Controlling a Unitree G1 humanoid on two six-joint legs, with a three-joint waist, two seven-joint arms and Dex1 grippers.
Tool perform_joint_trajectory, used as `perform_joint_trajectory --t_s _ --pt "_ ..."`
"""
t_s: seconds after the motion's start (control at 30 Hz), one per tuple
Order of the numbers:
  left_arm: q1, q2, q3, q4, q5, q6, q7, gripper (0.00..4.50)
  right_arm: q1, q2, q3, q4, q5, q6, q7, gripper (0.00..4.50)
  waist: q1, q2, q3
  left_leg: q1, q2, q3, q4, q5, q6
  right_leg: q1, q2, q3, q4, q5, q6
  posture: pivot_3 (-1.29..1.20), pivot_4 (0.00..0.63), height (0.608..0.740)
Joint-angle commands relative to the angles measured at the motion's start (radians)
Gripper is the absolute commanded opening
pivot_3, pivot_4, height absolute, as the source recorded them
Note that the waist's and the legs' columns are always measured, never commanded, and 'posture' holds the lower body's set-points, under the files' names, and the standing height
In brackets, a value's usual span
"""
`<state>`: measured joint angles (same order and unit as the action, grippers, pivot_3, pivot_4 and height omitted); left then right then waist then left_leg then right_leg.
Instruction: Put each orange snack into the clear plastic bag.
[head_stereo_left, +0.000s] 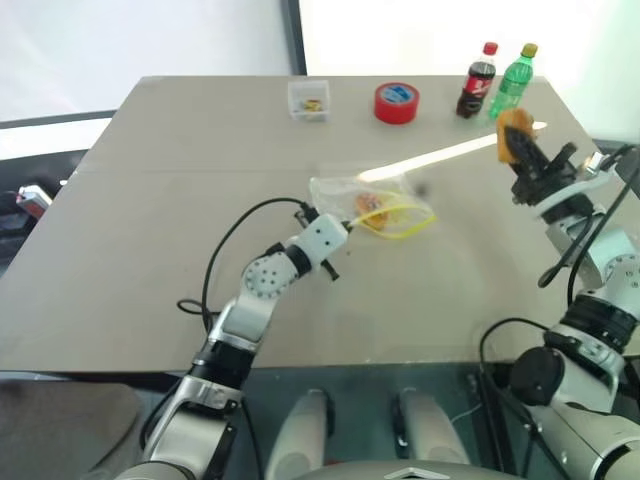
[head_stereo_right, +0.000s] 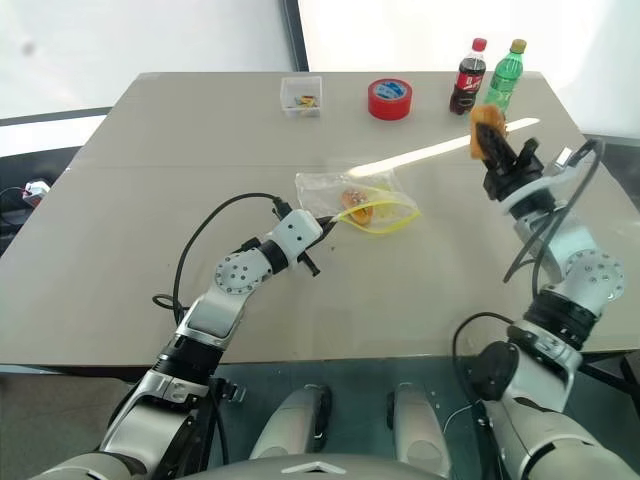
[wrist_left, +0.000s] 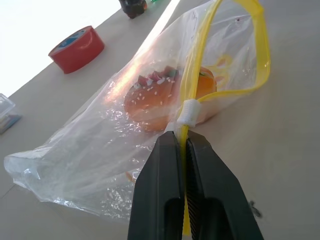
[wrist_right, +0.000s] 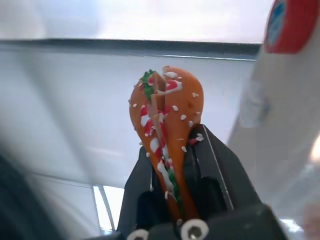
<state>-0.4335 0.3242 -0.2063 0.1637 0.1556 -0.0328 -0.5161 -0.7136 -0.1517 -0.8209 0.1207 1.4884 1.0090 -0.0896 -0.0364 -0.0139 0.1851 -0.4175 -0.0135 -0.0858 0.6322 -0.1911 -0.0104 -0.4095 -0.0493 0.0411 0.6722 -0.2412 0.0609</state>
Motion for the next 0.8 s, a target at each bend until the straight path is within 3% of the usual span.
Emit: perform_joint_trajectory --t_s 0.03,0.13,0.2,0.4,0.57,0.8 --pt "-0.006 -0.004 0.000 -0.021 0.002 -0.010 0.012 0.00 0.044 0.020 0.014 -0.073 0.203 -0.057 -0.168 0.08 0.000 0.000 0.000 0.000 0.000 0.000 0.000 0.000 0.000 0.000 0.000 0.000 0.000 0.000 0.000 0.00 0.150 0.740" --pt "-0.006 -0.004 0.000 -0.024 0.002 -0.010 0.012 0.00 0.094 -0.006 0.079 -0.104 0.244 -0.063 -0.209 0.08 -0.003 0.000 0.000 -0.001 -0.001 0.001 0.000 0.000 0.001 0.000 -0.001 0.001 -0.001 0.000 0.000 0.00 0.150 0.740" --pt "-0.005 -0.001 0.003 -0.023 0.001 -0.012 0.011 0.00 0.140 -0.063 0.147 -0.145 0.187 -0.024 -0.158 0.08 -0.005 0.001 0.000 -0.001 -0.001 0.001 0.000 0.000 0.001 0.000 -0.001 0.001 -0.001 0.000 0.000 0.00 0.150 0.740" --pt "-0.002 -0.001 0.000 -0.023 0.001 -0.015 0.010 0.00 0.360 -0.360 0.552 -0.321 -0.197 0.094 0.221 0.08 -0.005 0.002 0.000 0.000 0.000 0.001 0.000 0.000 0.001 0.000 0.000 0.001 -0.001 -0.001 0.000 0.00 0.150 0.740" --pt "-0.004 -0.003 -0.012 -0.024 0.010 -0.028 0.007 0.00 0.350 -0.342 0.659 -0.256 -0.353 0.019 0.301 0.08 -0.005 0.002 0.000 0.001 0.001 0.002 0.000 0.000 0.001 0.000 0.001 0.002 -0.002 -0.002 0.003 0.00 0.150 0.740" --pt "0.007 0.002 -0.032 -0.039 0.007 -0.043 -0.027 0.00 0.220 -0.247 0.701 -0.137 -0.479 -0.020 0.343 0.08 -0.004 0.002 0.000 0.000 0.001 0.002 0.001 0.000 0.001 0.000 0.001 0.002 -0.003 -0.001 0.003 0.00 0.150 0.740"
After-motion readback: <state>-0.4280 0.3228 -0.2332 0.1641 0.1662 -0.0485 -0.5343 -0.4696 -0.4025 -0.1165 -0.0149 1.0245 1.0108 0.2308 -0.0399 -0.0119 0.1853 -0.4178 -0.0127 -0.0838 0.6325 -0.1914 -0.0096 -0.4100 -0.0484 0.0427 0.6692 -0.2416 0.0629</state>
